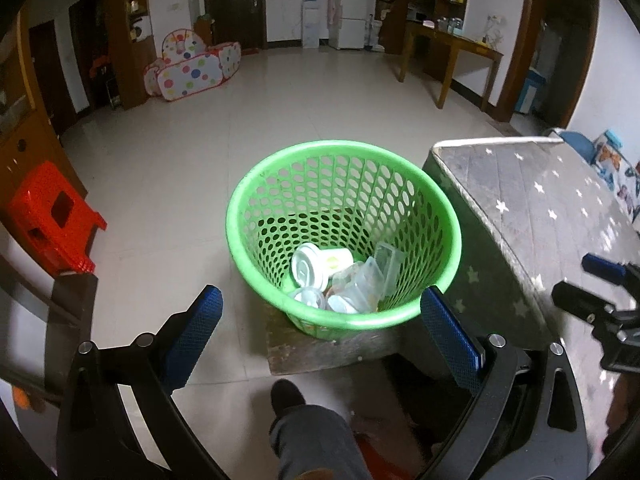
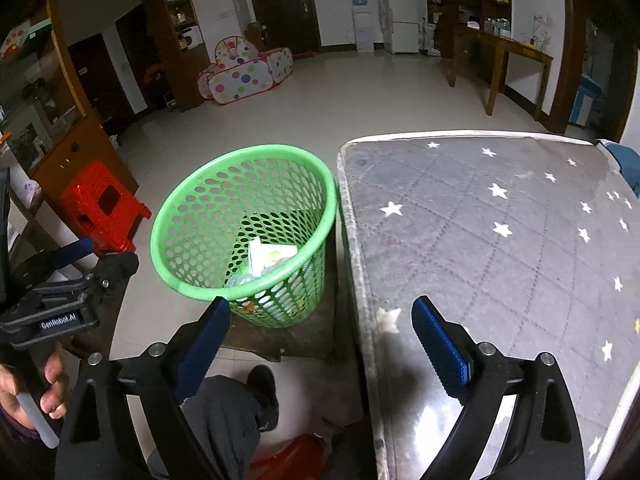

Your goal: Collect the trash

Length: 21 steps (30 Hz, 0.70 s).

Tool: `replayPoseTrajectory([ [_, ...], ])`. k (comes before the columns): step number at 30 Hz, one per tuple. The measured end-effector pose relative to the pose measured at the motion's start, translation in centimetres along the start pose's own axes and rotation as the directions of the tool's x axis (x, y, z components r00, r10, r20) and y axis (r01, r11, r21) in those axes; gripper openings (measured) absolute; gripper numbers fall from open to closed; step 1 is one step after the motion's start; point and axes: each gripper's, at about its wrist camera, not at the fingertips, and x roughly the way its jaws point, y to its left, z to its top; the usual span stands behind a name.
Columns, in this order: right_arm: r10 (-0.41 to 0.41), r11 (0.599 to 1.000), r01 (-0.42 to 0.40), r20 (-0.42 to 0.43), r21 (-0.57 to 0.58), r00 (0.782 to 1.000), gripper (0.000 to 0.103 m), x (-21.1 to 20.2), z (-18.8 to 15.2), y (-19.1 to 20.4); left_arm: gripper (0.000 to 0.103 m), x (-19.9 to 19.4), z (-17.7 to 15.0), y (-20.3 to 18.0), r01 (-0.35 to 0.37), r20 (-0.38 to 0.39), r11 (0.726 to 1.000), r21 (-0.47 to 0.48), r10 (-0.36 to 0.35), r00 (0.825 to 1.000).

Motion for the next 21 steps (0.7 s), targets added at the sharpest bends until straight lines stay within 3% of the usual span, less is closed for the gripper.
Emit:
replayPoseTrajectory([
  [21,-0.043,0.999,0.043,0.017,0.001,0.999,0.091,-2.6,-1.6,-0.4,0.098,-2.0,-1.5,-1.0,0.002,0.025,1.0,0.013,-0.002,1.0],
])
